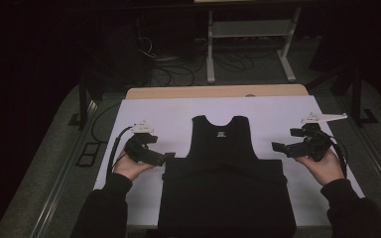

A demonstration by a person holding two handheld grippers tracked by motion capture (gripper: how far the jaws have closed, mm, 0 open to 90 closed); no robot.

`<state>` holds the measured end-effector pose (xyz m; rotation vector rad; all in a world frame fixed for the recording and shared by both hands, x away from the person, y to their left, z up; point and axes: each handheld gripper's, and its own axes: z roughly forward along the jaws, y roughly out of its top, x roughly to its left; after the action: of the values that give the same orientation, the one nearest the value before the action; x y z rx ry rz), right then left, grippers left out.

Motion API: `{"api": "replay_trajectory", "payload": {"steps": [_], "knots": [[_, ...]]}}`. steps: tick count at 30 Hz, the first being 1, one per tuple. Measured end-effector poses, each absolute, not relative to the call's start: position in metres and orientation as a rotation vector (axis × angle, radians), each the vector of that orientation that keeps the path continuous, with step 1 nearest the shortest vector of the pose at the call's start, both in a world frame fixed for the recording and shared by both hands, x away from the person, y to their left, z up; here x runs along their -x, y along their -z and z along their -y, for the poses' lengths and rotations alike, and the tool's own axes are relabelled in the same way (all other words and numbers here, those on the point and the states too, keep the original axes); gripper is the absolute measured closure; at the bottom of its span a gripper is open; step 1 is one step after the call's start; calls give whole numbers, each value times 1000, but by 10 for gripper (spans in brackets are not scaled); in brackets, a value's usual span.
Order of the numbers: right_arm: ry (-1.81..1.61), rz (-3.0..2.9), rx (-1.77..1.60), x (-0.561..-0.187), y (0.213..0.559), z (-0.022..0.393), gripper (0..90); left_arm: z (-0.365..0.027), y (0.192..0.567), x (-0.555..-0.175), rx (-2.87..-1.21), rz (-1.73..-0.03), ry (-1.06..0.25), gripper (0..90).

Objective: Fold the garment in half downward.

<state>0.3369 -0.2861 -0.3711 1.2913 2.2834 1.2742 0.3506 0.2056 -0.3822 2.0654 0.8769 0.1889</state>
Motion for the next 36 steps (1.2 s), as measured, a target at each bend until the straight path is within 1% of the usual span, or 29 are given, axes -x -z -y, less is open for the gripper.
{"api": "replay_trajectory", "payload": {"steps": [16,24,36], "knots": [[-1274,-2330,-1239,-358,360,276,0,-201,365,-372,-2068,-831,-188,0],[-1254,-2349,-1235,-367,358,268,0,-201,362,-381,-2083,-820,-192,0],[-1234,-2355,-1239,-381,356,270,0,-202,365,-396,-2095,-837,-180,0]]}}
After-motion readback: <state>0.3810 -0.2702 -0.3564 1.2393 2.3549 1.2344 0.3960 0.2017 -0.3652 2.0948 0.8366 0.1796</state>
